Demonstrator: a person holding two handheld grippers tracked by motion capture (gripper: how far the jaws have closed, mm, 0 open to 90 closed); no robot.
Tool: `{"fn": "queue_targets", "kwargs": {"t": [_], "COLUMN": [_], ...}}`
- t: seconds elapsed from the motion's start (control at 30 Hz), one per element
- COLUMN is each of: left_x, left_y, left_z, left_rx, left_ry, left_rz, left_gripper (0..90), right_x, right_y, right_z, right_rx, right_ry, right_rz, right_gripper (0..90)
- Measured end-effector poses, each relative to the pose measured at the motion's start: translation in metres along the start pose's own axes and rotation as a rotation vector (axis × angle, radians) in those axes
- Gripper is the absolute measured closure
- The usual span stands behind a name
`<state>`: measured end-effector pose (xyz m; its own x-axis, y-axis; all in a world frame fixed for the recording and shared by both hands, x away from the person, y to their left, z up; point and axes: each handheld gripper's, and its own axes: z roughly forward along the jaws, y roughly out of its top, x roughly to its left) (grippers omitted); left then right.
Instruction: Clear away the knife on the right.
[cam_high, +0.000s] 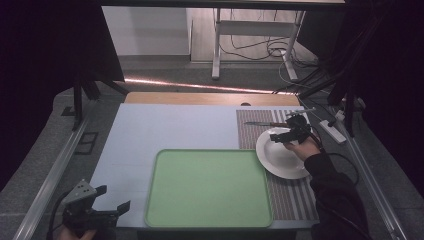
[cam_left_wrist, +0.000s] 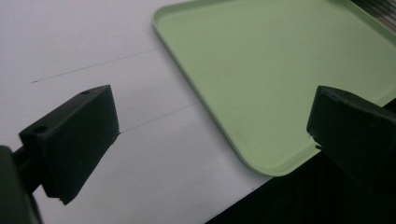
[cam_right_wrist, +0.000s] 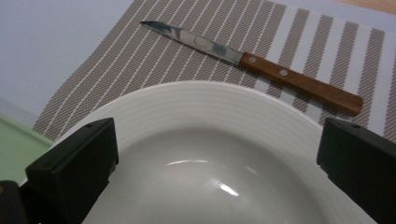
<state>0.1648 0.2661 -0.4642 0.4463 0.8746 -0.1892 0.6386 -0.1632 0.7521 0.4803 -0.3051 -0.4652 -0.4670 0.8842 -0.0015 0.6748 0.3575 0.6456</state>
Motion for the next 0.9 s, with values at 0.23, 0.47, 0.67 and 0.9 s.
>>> {"fn": "queue_targets", "kwargs": {"t": [0.23,0.47,0.67,0.9], "left_x": [0.0,0.0,0.001,0.001], "left_y": [0.0,0.0,0.0,0.0], "left_z": [0.0,0.0,0.0,0.0], "left_rx": [0.0,0.0,0.0,-0.002], "left_ry": [-0.001,-0.002,-0.003,-0.005], "left_rz": [-0.002,-0.002,-0.004,-0.007], "left_gripper": [2.1,2.1,2.1,2.1], "right_x": [-0.01,-0.016,-0.022,-0.03], "right_y": [0.009,0.016,0.023,0.03], "right_z": [0.006,0.016,0.025,0.035], "right_rx": [-0.003,0.009,0.016,0.024], "right_ry": [-0.022,-0.047,-0.06,-0.08], "right_rz": [0.026,0.029,0.039,0.05], "right_gripper": [0.0,0.0,0.0,0.0]}}
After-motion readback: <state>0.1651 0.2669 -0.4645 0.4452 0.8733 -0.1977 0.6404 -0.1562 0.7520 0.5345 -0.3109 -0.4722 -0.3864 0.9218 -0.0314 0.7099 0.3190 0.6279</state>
